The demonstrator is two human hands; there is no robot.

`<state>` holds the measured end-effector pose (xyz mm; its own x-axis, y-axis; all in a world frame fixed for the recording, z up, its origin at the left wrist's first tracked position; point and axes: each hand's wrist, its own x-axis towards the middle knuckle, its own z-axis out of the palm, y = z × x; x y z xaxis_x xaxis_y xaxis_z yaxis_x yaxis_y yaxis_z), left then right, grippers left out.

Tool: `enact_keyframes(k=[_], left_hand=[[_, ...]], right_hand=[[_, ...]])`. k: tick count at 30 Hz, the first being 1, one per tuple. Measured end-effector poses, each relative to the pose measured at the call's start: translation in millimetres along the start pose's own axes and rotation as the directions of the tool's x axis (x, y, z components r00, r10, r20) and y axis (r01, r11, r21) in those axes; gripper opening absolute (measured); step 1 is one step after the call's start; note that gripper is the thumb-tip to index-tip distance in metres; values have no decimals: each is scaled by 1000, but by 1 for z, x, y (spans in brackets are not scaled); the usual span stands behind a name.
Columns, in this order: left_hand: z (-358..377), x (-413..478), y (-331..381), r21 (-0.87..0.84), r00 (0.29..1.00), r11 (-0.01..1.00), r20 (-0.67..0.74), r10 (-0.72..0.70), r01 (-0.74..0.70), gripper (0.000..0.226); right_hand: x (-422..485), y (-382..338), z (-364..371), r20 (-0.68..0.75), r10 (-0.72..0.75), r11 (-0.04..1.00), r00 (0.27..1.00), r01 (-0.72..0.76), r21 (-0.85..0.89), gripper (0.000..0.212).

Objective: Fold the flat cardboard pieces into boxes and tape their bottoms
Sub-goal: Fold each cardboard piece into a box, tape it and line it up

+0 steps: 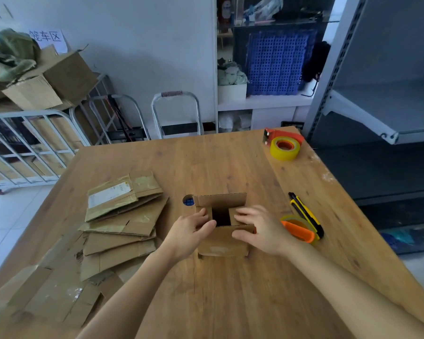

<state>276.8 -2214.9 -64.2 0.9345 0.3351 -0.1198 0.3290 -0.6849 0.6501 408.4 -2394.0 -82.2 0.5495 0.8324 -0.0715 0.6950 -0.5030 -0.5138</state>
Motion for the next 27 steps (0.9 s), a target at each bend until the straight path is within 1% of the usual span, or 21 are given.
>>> enact_keyframes(k=[1,3,5,6,7,8,9,11,12,13,14,15,16,17,19,20,21,23,25,27], left_hand=[[1,0,-1,4,1000,1000,-23,-4,4,39],[6,2,-1,-11,995,999,-97,-36,35,41],[10,4,-1,-44,979,996,-184,-85,78,39],[12,6,0,-38,969,995,-228,-96,89,37],[14,8,1,-12,956,995,-276,-94,94,34],[16,10,-1,16,944,995,-318,-90,101,33],[19,12,-3,24,930,993,-355,-100,116,37],[22,15,-8,-37,908,985,-382,-172,171,60],[23,15,-11,-39,903,985,-396,-168,166,72],[24,16,-13,40,907,993,-413,-84,110,80],[24,18,-14,188,911,982,-408,59,21,81],[25,20,-15,347,900,935,-383,211,-71,78],[25,22,-15,467,876,875,-359,321,-130,71],[26,24,-16,528,857,834,-345,383,-160,62],[27,22,-17,552,838,809,-329,436,-205,40],[30,20,-19,544,839,806,-307,450,-233,31],[33,17,-21,525,845,812,-287,451,-255,27],[38,11,-23,453,876,855,-269,400,-251,23],[40,10,-25,421,883,874,-278,378,-242,14],[41,11,-25,439,884,863,-260,387,-249,28]], right_hand=[[1,2,-1,8,9,999,1000,-9,43,54],[1,4,-1,-2,55,974,998,-53,221,45],[1,2,3,-70,169,901,983,-126,415,31],[3,0,6,-132,232,879,964,-150,453,22],[5,-3,10,-209,282,884,936,-169,436,14],[8,-6,13,-271,326,897,906,-206,392,13],[9,-11,14,-312,355,909,881,-248,335,24],[12,-18,12,-322,370,918,871,-289,271,54],[12,-19,10,-302,359,920,883,-281,274,72],[12,-19,9,-284,321,933,903,-249,262,83],[12,-19,8,-266,261,954,928,-206,218,85],[12,-17,7,-257,197,974,946,-160,160,81],[11,-15,6,-265,149,986,953,-123,110,76],[10,-12,7,-284,111,993,952,-93,74,69],[10,-5,11,-300,38,999,953,-32,24,49],[9,-2,14,-294,2,1000,956,-2,-1,38],[8,0,18,-272,-26,999,962,17,-32,31],[5,3,26,-271,-80,995,959,61,-78,28],[5,8,31,-343,-141,987,929,104,-125,21],[6,10,33,-375,-199,975,905,143,-172,14]])
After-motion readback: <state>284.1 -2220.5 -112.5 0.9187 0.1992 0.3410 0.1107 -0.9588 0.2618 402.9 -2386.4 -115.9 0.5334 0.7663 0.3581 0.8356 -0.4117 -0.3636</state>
